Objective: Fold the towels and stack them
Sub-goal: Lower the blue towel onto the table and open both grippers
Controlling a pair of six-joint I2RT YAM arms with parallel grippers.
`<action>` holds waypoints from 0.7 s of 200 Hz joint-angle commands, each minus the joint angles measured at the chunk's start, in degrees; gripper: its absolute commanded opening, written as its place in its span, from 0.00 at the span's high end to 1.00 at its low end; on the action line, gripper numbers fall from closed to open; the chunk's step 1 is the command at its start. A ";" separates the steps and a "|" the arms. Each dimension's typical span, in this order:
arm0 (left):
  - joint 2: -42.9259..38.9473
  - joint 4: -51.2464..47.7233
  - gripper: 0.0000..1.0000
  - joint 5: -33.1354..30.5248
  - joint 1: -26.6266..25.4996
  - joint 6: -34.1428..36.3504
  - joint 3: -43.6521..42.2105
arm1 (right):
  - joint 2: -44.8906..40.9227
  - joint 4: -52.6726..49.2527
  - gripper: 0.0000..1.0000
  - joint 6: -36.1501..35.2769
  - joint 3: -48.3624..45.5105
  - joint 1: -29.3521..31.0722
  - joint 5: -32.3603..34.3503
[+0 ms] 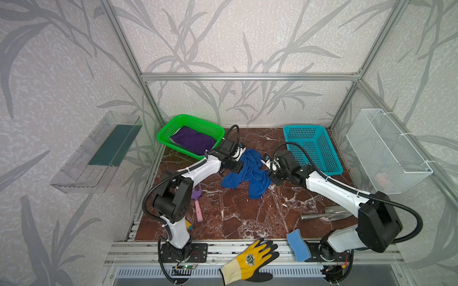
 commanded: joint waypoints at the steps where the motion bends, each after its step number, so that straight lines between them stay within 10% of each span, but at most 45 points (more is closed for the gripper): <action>1: -5.38 6.62 0.48 0.48 0.09 -2.80 -4.48 | 3.58 -3.60 0.52 6.30 0.42 -0.13 0.93; 75: -13.28 12.54 0.49 1.23 -1.42 -4.63 -13.07 | 11.98 -8.15 0.52 19.63 6.00 -1.39 8.81; 140: -13.49 12.34 0.49 0.27 -2.50 -4.63 -14.66 | 11.11 -5.13 0.57 -12.35 3.50 -2.05 7.34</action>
